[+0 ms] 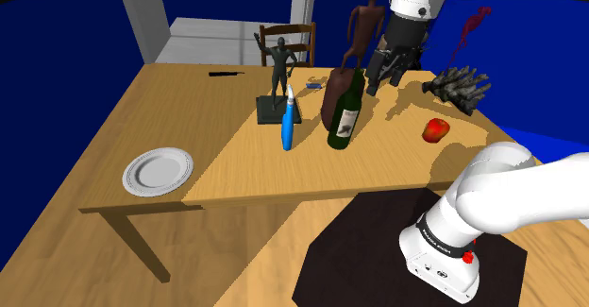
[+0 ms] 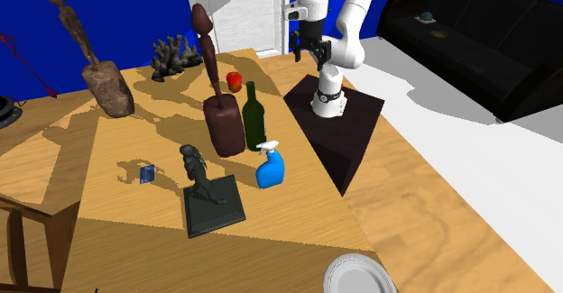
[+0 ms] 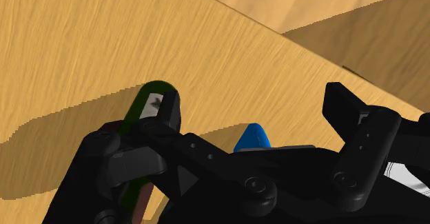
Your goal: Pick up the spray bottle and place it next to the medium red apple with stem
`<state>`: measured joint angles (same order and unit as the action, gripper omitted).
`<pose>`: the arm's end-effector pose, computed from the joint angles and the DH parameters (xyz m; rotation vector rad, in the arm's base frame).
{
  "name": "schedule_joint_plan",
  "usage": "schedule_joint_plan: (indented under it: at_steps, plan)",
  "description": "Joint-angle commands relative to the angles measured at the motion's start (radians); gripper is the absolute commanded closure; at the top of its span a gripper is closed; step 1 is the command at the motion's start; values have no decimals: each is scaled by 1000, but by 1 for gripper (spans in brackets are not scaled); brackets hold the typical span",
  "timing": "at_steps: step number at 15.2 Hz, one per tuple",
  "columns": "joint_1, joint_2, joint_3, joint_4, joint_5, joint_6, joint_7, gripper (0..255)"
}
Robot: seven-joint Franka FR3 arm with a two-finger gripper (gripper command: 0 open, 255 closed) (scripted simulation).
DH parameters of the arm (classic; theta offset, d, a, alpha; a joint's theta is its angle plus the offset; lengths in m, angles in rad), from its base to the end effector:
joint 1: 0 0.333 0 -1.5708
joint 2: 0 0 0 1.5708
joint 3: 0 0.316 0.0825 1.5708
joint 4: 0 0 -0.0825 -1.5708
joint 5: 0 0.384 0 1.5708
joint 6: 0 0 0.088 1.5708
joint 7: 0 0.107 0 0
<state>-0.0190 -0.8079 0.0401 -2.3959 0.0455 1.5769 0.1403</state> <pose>0.3007 0.0146 0.5787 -3.1191 0.2066 0.0198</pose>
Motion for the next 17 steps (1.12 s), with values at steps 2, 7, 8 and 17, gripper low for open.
schedule_joint_plan:
  at_steps: [2,7,8,17]
  plan:
    - [-4,48,4,16,7,17,15,0]
    - [-25,286,20,116,40,85,89,0]
    - [-28,333,21,140,45,96,103,0]
    - [-52,754,20,399,92,136,219,0]
